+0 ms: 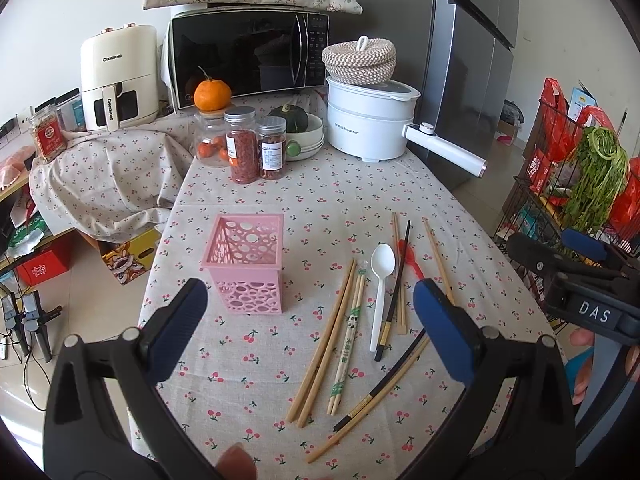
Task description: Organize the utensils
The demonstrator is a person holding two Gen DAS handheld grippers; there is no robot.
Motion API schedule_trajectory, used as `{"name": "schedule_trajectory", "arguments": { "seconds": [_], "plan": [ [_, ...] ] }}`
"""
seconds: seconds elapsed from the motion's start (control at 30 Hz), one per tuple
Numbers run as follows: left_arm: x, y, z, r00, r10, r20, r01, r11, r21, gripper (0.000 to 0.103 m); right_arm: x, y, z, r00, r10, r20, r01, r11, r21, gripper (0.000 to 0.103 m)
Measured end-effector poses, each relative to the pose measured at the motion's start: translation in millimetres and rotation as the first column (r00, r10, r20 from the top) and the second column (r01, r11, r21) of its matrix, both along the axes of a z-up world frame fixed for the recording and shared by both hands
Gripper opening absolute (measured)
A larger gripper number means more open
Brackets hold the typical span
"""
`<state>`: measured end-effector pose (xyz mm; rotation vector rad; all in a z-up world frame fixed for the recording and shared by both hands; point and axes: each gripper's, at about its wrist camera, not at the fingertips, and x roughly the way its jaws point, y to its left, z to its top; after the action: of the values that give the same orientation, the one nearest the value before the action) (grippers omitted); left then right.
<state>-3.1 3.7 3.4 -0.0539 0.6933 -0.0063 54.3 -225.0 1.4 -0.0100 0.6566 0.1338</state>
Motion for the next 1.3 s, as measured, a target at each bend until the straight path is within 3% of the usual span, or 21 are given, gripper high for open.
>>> {"name": "schedule_trajectory", "arguments": {
  "seconds": [1.3],
  "plan": [
    [-0.6,0.1,0.0,1.0,0.009,-0.004,-0.009,1.0,0.018,0.102,0.5,3.0,-5.5,1.0,0.006,-0.023,-0.005,1.0,0.015,0.103]
  ]
}}
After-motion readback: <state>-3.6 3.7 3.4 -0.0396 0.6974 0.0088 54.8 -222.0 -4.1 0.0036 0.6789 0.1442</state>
